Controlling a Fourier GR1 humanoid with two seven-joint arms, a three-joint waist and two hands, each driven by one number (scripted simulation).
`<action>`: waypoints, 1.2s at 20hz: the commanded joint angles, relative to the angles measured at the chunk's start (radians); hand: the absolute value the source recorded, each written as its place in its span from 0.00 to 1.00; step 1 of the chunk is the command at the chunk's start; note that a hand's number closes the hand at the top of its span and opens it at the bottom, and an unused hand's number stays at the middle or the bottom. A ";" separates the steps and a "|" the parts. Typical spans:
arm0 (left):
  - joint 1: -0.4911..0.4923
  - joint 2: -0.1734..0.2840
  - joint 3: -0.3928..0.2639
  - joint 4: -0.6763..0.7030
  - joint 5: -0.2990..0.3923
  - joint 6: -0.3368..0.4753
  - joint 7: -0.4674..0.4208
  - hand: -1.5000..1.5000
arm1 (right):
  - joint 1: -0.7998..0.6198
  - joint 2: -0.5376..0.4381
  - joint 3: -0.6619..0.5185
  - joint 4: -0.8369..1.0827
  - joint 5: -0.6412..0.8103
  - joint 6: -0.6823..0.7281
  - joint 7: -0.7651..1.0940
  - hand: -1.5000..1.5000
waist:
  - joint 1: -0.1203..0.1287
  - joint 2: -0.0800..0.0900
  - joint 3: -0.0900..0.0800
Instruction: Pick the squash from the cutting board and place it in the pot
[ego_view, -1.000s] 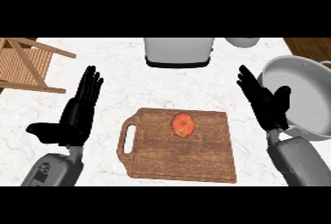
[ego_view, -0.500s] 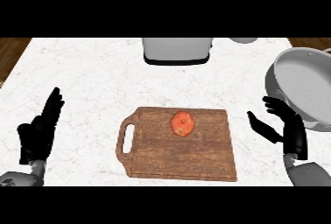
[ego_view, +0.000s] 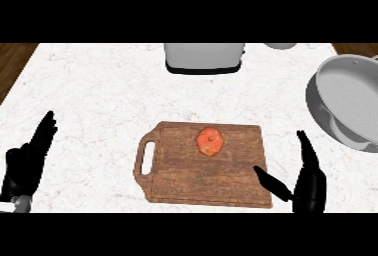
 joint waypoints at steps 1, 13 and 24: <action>0.037 0.017 0.004 -0.043 0.005 -0.013 0.027 0.50 | 0.016 0.044 0.052 -0.101 0.223 0.091 0.258 0.00 | 0.017 0.004 0.001; -0.017 0.001 0.007 -0.012 -0.008 -0.035 0.025 0.50 | -0.357 0.113 0.045 -0.149 0.140 0.892 0.815 0.00 | 0.040 0.012 0.004; -0.017 -0.005 0.043 0.002 -0.013 -0.054 0.022 0.50 | -0.611 0.280 -0.089 0.069 -0.044 1.092 0.962 0.00 | 0.032 0.012 0.007</action>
